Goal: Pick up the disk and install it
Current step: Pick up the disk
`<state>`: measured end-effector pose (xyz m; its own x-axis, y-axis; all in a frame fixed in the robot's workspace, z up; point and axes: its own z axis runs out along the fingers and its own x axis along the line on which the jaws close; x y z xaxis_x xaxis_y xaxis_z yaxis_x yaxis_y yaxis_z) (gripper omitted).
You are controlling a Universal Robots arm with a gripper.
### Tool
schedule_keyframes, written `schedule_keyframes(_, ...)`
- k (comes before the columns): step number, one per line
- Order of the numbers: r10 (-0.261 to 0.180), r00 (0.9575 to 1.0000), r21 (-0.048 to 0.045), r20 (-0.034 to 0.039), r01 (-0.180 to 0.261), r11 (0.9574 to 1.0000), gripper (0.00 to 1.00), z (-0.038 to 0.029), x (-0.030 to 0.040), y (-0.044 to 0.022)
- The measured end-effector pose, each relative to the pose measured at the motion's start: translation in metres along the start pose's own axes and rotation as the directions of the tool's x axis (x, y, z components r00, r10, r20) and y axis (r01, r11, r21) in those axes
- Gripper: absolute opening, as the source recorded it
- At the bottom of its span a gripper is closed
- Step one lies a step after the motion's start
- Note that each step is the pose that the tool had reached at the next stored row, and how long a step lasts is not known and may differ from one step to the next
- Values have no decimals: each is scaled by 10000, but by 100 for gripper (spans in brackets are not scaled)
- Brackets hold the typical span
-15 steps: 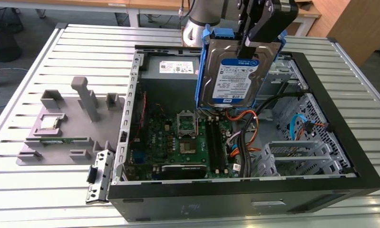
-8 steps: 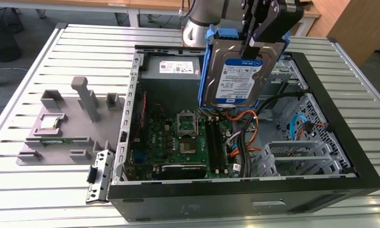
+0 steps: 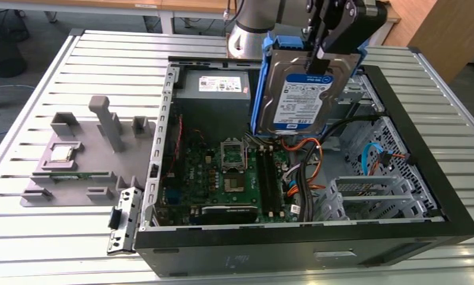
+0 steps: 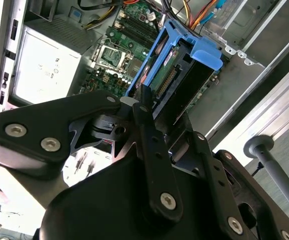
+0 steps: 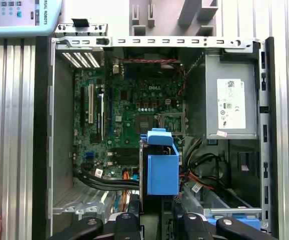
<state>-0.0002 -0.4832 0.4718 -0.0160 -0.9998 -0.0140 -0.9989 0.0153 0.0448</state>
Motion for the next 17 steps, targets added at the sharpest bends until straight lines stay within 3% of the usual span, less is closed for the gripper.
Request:
schedule_keyframes(13, 0, 10000, 0, 1, 0, 10000, 35, -1, 142, -3)
schedule_keyframes(17, 1, 10000, 0, 2, -1, 10000, 35, -2, 157, -3)
